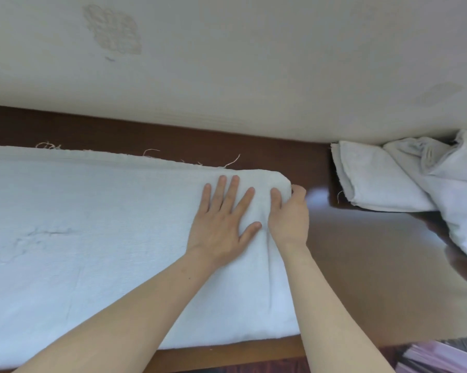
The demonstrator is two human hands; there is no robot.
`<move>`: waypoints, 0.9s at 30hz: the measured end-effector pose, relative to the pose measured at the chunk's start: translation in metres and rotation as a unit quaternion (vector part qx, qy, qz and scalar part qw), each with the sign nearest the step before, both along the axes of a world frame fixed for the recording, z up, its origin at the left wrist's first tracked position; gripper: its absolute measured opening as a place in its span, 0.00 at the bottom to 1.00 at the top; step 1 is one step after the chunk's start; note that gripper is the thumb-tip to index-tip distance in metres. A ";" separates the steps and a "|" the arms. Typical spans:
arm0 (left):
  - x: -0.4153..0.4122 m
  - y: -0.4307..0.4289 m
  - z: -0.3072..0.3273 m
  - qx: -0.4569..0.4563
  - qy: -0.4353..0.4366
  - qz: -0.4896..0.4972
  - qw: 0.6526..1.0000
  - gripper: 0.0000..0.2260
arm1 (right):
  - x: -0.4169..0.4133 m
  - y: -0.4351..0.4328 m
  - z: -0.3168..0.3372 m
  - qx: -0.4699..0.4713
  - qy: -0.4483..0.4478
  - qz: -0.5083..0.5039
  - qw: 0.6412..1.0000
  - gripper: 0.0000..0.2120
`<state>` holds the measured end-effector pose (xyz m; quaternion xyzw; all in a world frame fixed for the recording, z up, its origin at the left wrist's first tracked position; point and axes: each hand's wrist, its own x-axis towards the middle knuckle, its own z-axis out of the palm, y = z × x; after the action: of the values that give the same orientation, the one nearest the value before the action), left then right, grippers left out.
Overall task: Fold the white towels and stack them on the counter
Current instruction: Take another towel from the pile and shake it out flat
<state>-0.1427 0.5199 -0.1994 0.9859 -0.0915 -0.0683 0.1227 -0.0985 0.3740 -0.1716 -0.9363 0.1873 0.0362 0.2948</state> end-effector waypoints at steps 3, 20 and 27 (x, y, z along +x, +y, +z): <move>-0.001 -0.001 -0.002 0.010 -0.008 0.010 1.000 0.32 | 0.002 0.000 -0.001 -0.095 0.042 0.070 0.992 0.18; -0.001 -0.001 0.004 0.021 -0.004 0.018 1.000 0.32 | -0.074 -0.033 0.007 -0.082 0.063 -0.013 0.995 0.18; -0.002 0.000 0.006 0.017 -0.007 0.013 1.000 0.33 | -0.088 -0.028 0.006 -0.192 0.098 0.070 0.974 0.23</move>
<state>-0.1443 0.5203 -0.1935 0.9893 -0.0787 -0.0611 0.1065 -0.1869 0.3461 -0.1658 -0.9781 0.1529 0.1112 0.0869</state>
